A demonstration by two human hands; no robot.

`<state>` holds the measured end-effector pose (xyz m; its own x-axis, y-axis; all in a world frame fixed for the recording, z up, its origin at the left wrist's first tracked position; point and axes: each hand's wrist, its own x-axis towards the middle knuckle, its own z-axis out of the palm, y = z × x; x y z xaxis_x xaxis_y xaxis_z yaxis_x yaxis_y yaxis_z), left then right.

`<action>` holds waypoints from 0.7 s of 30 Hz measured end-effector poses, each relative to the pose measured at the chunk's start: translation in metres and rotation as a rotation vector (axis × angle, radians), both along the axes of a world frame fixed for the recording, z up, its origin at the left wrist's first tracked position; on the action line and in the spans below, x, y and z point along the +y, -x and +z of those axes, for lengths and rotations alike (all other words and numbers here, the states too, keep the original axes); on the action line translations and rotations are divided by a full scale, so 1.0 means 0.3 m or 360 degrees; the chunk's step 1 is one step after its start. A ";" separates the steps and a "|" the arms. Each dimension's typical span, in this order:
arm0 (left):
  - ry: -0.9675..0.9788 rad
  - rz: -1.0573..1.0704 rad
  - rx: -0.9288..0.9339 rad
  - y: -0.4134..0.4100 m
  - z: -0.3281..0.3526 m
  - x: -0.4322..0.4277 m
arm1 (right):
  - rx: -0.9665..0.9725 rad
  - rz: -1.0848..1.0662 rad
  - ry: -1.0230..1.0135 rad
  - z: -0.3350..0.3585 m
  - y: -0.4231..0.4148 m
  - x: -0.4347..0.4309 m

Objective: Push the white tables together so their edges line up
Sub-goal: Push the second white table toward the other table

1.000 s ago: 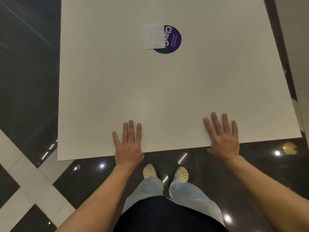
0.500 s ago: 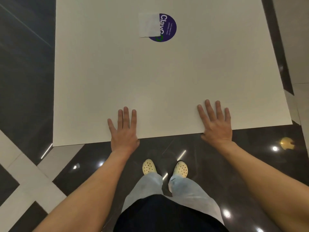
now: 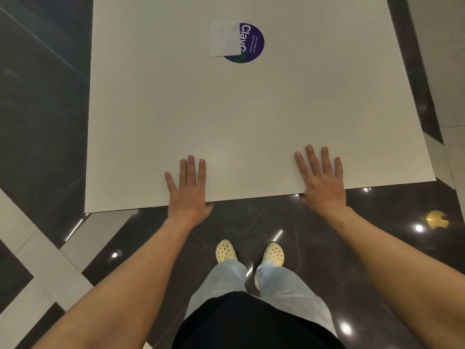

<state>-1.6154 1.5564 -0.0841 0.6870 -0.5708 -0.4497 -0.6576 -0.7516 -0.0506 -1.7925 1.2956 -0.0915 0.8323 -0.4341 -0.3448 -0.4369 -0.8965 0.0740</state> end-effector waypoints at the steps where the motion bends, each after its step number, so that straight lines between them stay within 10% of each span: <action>1: 0.0021 0.0003 0.0043 -0.003 0.006 0.001 | 0.0023 -0.0006 -0.0020 0.003 0.000 -0.001; 21: 0.0605 -0.0207 -0.0282 0.093 0.175 -0.304 | -0.0575 -0.0055 -0.0163 0.237 -0.098 0.003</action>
<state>-1.6432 1.4653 -0.0317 0.6462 -0.7597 -0.0726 -0.7540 -0.6502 0.0934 -1.7632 1.2967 -0.0203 0.8937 -0.4423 -0.0748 -0.4484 -0.8757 -0.1794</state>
